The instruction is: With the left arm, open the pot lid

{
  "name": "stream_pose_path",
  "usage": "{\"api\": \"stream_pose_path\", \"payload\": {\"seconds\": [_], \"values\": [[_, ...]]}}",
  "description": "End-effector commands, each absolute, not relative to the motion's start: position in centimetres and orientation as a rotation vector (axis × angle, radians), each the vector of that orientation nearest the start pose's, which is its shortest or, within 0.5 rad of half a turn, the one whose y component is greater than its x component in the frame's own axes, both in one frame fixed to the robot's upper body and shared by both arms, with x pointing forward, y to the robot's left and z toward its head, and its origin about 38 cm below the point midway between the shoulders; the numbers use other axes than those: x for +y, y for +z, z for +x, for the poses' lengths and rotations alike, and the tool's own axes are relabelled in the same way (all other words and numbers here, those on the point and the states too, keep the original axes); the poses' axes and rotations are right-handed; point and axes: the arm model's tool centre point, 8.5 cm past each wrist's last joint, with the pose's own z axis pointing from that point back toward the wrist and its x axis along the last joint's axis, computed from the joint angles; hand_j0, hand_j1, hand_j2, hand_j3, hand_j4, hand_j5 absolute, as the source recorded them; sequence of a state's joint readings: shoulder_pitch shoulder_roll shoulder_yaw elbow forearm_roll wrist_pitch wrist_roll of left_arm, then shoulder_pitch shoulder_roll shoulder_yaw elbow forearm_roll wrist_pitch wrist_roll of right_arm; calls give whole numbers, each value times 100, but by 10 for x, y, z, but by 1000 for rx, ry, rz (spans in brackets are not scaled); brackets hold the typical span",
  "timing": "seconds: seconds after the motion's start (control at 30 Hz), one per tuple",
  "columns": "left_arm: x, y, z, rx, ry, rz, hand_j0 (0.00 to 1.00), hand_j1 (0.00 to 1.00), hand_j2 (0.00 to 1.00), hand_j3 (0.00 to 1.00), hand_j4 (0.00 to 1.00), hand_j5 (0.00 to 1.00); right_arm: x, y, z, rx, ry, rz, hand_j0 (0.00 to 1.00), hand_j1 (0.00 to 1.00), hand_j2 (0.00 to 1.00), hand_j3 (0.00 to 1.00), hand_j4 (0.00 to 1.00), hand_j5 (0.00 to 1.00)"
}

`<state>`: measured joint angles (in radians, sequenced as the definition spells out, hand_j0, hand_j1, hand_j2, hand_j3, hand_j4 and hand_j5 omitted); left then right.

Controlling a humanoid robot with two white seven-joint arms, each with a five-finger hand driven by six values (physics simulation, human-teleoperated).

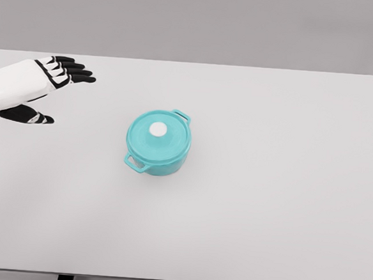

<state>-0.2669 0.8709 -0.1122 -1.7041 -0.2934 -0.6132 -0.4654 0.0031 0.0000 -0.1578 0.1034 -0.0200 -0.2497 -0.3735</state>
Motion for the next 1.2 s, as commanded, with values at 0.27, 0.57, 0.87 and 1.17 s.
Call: {"api": "stream_pose_path", "payload": {"seconds": [0.27, 0.57, 0.87, 1.17], "values": [[364, 275, 375, -1522, -1955, 582, 100, 100, 100, 100, 100, 100, -300, -249, -18, -120, -199, -471, 100, 100, 100, 100, 100, 100], [274, 283, 399, -1724, -2060, 444, 100, 100, 100, 100, 100, 100, -300, -249, -18, -119, -201, -471, 100, 100, 100, 100, 100, 100], [176, 251, 398, -1702, -2348, 298, 100, 100, 100, 100, 100, 100, -300, -249, -18, -118, -199, -471, 100, 100, 100, 100, 100, 100], [172, 260, 403, -1706, -2368, 371, 100, 100, 100, 100, 100, 100, -300, -249, -18, -118, -199, -471, 100, 100, 100, 100, 100, 100]]}}
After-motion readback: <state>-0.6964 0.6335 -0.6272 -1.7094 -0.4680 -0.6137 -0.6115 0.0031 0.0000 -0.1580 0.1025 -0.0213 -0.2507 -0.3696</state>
